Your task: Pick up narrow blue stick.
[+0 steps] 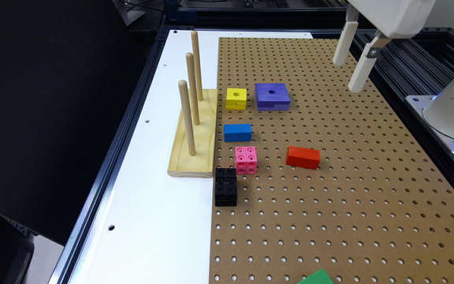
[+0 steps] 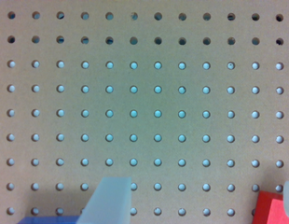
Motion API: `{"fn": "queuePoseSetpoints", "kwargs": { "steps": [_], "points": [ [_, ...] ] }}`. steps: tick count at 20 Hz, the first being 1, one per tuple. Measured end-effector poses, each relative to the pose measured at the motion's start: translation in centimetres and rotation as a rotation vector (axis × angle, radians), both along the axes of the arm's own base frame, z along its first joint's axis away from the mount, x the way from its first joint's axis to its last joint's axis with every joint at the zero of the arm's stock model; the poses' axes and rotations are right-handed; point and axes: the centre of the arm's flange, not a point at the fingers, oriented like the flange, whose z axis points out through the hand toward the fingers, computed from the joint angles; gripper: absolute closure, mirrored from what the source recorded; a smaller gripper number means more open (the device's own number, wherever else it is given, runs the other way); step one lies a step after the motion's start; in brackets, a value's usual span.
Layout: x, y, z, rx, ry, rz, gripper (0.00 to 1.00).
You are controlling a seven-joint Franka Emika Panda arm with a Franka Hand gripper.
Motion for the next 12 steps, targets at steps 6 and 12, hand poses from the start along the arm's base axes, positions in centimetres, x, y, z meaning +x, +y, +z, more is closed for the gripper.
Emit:
{"fn": "queuePoseSetpoints", "kwargs": {
  "steps": [6,12],
  "points": [
    [0.3,-0.1,0.4,0.001,-0.011,-0.003,0.00],
    [1.1,0.2,1.2,0.003,-0.030,0.002,0.00]
  ]
}}
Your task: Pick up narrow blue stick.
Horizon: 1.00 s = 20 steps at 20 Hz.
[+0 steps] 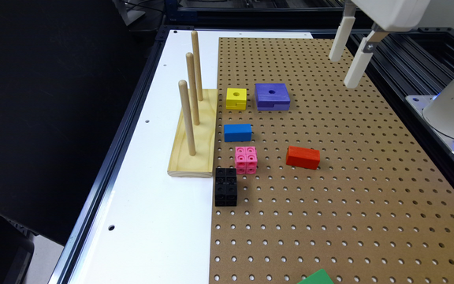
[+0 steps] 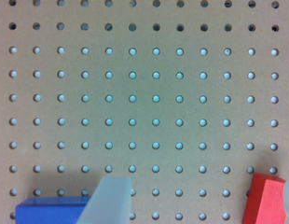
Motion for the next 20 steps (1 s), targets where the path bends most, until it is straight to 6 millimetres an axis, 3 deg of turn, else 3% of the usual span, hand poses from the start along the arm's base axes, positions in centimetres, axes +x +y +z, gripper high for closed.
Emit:
{"fn": "queuePoseSetpoints", "kwargs": {
  "steps": [12,20],
  "points": [
    [4.5,0.8,-0.9,0.012,-0.003,0.008,0.00],
    [6.0,1.0,-0.7,0.017,-0.009,0.009,0.00]
  ]
}}
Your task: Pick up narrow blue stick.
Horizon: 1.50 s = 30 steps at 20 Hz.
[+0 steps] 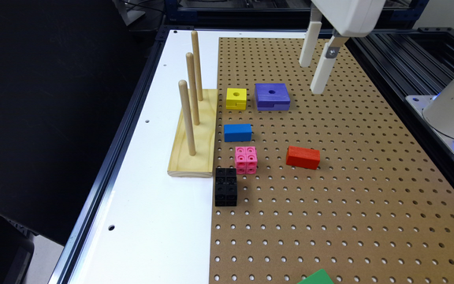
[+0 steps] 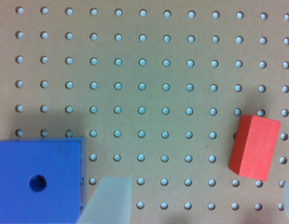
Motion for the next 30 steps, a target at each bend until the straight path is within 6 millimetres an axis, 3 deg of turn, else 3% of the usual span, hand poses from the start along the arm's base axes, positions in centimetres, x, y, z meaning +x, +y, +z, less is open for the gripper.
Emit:
{"fn": "queuePoseSetpoints", "kwargs": {
  "steps": [22,30],
  "points": [
    [5.8,0.2,-0.4,0.017,0.001,-0.008,0.00],
    [6.3,-0.5,-0.3,0.016,-0.004,-0.022,0.00]
  ]
}}
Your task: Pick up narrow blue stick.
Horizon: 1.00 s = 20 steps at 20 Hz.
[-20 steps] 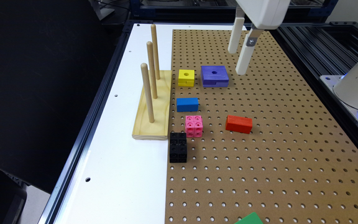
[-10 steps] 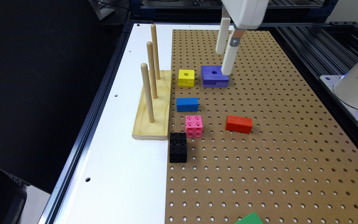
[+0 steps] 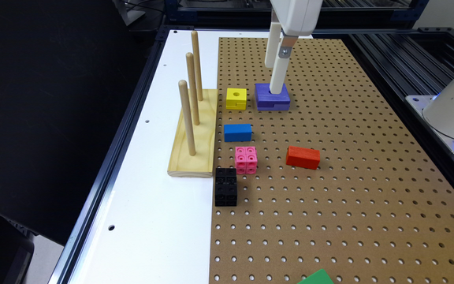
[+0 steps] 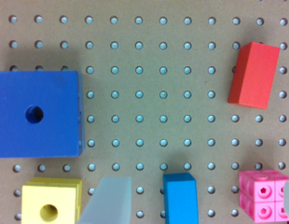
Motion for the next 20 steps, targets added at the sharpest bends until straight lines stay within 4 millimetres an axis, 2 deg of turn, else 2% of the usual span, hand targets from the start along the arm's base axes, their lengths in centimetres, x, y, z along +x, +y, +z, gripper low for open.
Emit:
{"fn": "queuePoseSetpoints", "kwargs": {
  "steps": [5,11,16,20],
  "points": [
    [0.2,-0.4,-0.2,-0.001,0.001,-0.005,0.00],
    [1.4,-0.3,-3.5,0.004,-0.001,-0.006,0.00],
    [3.1,-0.1,-3.4,0.009,-0.011,-0.005,0.00],
    [3.6,0.0,-3.4,0.011,-0.014,-0.005,0.00]
  ]
}}
